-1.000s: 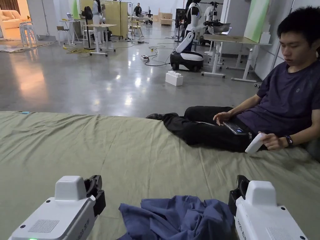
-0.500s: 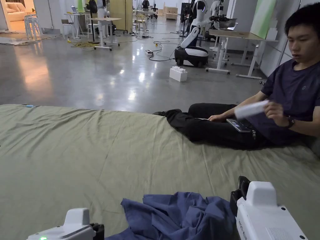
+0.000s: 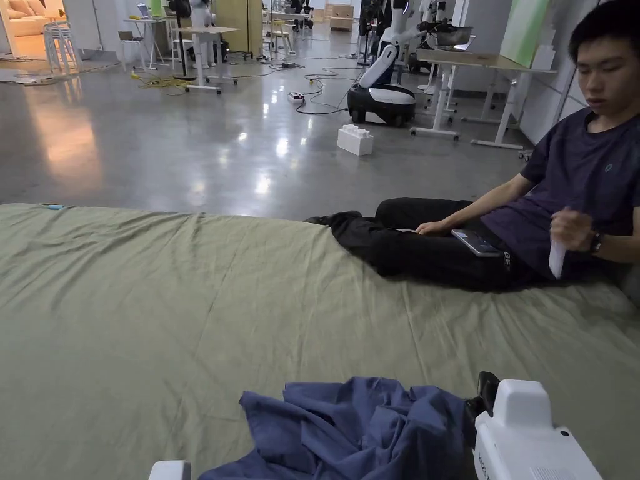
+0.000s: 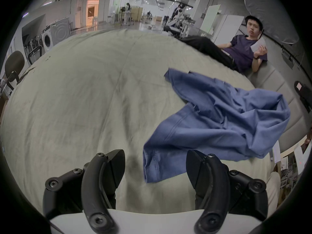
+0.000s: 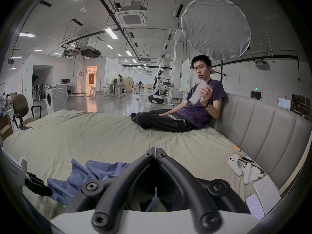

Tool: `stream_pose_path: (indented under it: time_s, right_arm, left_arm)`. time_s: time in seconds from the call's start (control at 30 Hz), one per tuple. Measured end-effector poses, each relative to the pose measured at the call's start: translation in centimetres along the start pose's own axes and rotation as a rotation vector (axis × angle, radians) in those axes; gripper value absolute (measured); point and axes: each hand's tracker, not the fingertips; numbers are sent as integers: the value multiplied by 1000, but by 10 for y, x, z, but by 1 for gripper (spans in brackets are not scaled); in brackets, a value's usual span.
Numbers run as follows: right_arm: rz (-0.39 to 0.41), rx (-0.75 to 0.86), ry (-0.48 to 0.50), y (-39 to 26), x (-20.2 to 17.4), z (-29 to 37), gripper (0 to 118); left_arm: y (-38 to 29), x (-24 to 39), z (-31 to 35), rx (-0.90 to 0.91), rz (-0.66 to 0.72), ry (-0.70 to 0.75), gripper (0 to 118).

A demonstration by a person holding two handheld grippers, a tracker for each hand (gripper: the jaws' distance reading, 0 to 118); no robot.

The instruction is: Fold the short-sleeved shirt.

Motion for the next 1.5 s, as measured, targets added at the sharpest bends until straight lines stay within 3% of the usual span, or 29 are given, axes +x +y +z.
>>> stream_pose_path:
  time_s: [0.1, 0.2, 0.27, 0.33, 0.37, 0.63, 0.83, 0.97, 1.03, 1.1, 1.13, 1.2, 1.5]
  right_arm:
    - [1, -6, -4, -3, 2, 1, 0]
    - [-7, -13, -7, -5, 3, 0, 0]
    - [-13, -18, -7, -7, 4, -2, 0]
    - [-16, -20, -6, -8, 5, -2, 0]
    - [-14, -21, -4, -8, 5, -1, 0]
    - [6, -56, 7, -9, 21, -16, 0]
    - [-49, -265, 68, -20, 42, -66, 0]
    - [13, -390, 60, -27, 51, -114, 1]
    - [38, -466, 118, -34, 51, -143, 2]
    - [66, -522, 126, -41, 49, -167, 19]
    - [67, -532, 118, -46, 47, -178, 42]
    - [80, -592, 137, -58, 46, -201, 64]
    - [-4, -754, 140, -104, 45, -247, 67]
  left_arm:
    - [0, 10, 4, 23, -67, 43, 74]
    - [-1, 18, 6, 52, -107, 48, 63]
    - [0, 17, 3, 45, -98, 18, 42]
    - [1, 14, 6, 53, -82, 13, 12]
    - [1, 12, 10, 65, -63, -3, 8]
    - [21, -6, 64, 181, 13, -111, 5]
    - [41, -19, 86, 237, 41, -151, 5]
    - [47, -25, 87, 243, 58, -160, 5]
    - [47, -26, 84, 230, 60, -162, 5]
    - [46, -24, 80, 225, 46, -149, 5]
    - [46, -24, 78, 219, 43, -140, 5]
    - [44, -25, 77, 221, 41, -143, 5]
    - [47, -21, 67, 205, 30, -102, 5]
